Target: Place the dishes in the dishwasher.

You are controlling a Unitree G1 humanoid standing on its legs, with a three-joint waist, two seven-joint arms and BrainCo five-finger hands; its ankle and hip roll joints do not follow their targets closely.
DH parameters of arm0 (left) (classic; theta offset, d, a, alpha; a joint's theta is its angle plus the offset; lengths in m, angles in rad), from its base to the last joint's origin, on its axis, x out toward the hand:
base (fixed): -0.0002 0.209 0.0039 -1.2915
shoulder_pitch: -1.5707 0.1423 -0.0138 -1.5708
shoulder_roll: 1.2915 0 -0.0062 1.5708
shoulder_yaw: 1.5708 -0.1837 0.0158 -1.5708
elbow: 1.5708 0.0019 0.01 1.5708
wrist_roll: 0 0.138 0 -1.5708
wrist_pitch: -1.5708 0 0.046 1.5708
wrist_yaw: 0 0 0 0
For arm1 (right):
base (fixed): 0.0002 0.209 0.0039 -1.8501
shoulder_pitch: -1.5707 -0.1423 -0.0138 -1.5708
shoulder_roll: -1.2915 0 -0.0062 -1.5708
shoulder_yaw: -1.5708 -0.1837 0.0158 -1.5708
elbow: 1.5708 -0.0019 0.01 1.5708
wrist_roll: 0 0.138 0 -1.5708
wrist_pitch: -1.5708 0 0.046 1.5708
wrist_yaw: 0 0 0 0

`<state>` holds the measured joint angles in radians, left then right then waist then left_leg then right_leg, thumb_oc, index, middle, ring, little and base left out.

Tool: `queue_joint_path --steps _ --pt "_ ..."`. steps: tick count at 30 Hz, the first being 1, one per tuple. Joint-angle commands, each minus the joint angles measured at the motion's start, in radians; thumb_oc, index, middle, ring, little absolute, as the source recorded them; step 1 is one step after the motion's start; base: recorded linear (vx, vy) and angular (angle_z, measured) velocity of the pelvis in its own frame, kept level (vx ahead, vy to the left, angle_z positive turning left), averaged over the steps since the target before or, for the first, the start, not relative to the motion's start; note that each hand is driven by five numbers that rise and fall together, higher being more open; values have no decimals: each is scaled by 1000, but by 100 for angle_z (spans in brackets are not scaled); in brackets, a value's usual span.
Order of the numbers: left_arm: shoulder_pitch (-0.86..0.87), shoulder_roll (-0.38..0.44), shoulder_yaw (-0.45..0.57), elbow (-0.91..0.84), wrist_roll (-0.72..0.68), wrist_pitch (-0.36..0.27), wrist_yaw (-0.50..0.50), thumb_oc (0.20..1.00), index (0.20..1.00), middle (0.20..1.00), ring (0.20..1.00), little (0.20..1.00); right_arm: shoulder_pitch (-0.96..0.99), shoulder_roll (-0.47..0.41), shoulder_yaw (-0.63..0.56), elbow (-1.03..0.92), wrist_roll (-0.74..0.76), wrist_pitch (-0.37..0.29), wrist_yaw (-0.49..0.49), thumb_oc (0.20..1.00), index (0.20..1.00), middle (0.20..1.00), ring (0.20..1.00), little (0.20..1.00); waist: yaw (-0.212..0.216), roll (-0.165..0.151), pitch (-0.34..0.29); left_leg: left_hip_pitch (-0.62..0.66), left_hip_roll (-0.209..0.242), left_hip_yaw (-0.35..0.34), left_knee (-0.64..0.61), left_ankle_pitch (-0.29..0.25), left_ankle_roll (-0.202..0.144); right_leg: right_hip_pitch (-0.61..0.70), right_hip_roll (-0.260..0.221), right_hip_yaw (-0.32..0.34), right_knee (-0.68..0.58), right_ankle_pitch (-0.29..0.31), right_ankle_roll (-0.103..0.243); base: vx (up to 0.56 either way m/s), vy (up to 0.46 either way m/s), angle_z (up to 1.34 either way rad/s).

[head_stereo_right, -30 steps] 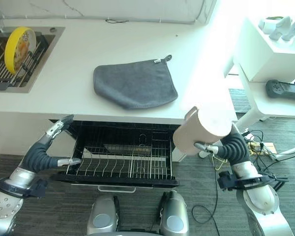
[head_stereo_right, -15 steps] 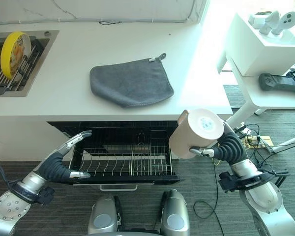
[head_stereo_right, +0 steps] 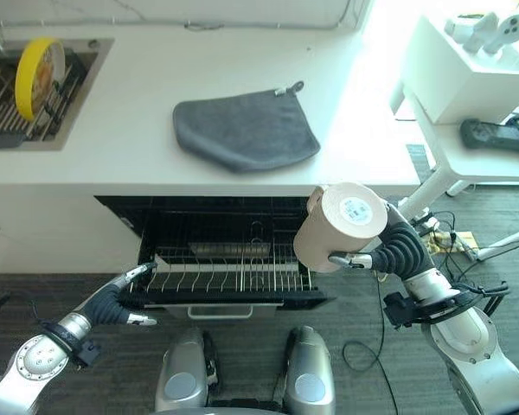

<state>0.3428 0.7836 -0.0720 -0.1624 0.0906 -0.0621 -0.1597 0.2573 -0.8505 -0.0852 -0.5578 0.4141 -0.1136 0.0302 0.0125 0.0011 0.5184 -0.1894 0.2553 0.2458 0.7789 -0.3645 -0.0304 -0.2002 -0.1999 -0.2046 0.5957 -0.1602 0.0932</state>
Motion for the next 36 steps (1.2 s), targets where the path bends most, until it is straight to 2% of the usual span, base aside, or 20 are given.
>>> queue_joint_path --steps 1,5,10,13,17,26,36 --pt "15 47 -3 -30 -5 19 22 1000 1000 1000 1000 1000 -63 -2 -39 -25 26 -49 -40 200 200 200 200 200 -3 -18 -23 -130 95 -100 -179 393 -88 81 -41 27 -139 155 53 -63 11 3" --pt "-17 44 -39 -13 16 52 47 1000 1000 1000 1000 1000 -99 -13 -24 -34 7 -46 -52 200 200 200 200 200 3 -17 -7 -115 93 -91 -258 435 -103 96 -40 13 -212 185 64 -71 8 10" --pt "-84 34 -94 35 90 92 100 1000 1000 1000 1000 1000 -156 -5 10 -25 -28 -40 -53 200 200 200 200 200 3 -18 -7 -127 87 -96 -283 442 -112 101 -35 5 -252 186 63 -104 14 4" --pt "-122 13 -115 63 152 48 196 1000 1000 1000 1000 1000 -170 7 24 -25 -49 -25 -49 200 200 200 200 200 4 -23 -14 -131 91 -99 -278 436 -116 121 -29 3 -271 180 56 -15 1 11" --pt "-154 -19 -102 62 207 19 266 1000 1000 1000 1000 1000 -170 41 33 -19 -75 -20 -40 200 200 200 200 200 12 -34 -26 -137 92 -105 -276 433 -127 146 -17 -5 -300 175 47 6 -29 0" --pt "-234 -47 -119 103 313 38 261 1000 1000 1000 1000 1000 -187 89 77 2 -104 10 -7 200 200 200 200 200 4 -43 -32 -105 95 -102 -272 433 -141 203 7 3 -336 177 37 64 -34 -1" --pt "-252 -40 -197 213 448 115 109 1000 1000 1000 1000 1000 -168 100 80 15 -99 24 56 200 200 200 200 200 -9 -52 -54 -81 96 -108 -235 405 -140 248 15 22 -351 179 38 96 -13 -4"
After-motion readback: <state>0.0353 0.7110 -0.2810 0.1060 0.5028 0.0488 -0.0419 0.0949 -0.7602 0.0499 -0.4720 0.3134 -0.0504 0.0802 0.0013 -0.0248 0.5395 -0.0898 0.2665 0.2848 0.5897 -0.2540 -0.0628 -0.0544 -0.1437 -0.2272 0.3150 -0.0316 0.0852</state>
